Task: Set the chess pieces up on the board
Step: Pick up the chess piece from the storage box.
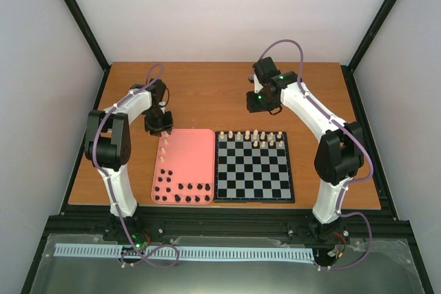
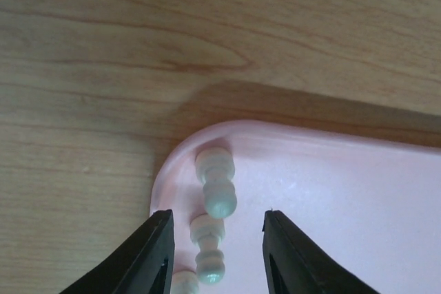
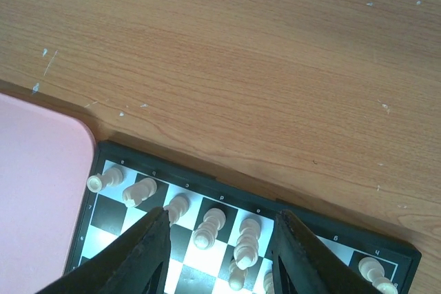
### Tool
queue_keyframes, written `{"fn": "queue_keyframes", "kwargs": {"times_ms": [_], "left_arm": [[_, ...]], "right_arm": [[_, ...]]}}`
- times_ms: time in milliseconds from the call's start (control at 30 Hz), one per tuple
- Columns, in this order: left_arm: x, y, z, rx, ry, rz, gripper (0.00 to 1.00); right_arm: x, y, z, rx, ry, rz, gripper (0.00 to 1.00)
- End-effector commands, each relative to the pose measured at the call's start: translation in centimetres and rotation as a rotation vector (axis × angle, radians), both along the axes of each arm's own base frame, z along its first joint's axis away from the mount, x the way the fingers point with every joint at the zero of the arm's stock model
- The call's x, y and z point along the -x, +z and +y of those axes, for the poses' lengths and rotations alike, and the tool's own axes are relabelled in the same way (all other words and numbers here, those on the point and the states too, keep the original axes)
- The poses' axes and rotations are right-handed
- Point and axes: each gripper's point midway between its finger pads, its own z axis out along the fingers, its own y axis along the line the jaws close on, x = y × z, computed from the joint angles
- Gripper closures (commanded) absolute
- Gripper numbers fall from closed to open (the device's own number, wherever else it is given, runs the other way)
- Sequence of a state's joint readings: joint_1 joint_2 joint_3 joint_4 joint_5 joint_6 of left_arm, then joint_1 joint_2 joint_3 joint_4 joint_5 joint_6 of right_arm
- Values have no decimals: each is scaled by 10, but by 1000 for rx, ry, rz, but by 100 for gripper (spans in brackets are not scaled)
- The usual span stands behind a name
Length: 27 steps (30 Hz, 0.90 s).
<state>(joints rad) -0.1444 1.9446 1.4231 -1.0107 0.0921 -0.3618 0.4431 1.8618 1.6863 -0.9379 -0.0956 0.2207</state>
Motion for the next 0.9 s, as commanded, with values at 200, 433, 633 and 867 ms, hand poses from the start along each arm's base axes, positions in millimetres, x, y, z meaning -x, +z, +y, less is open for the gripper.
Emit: {"fn": "queue_keyframes", "kwargs": {"times_ms": [200,433,633,867], "left_arm": [[-20,4,-5,-5,-24,-29,65],[-17,3,-5,-6,-25,-22,69],[-13,-3,-6,-1,-22,-10,77],[-14,-7,-4,-14,-20,-4,77]], "right_arm": [[-10,-1,-9,-10,-4,-2,59],[-9,-4,-10,-10,-4,7,59],[-7,-6,-11,-11,-2,12,59],[-5,-7,-13,-6,0,16,59]]}}
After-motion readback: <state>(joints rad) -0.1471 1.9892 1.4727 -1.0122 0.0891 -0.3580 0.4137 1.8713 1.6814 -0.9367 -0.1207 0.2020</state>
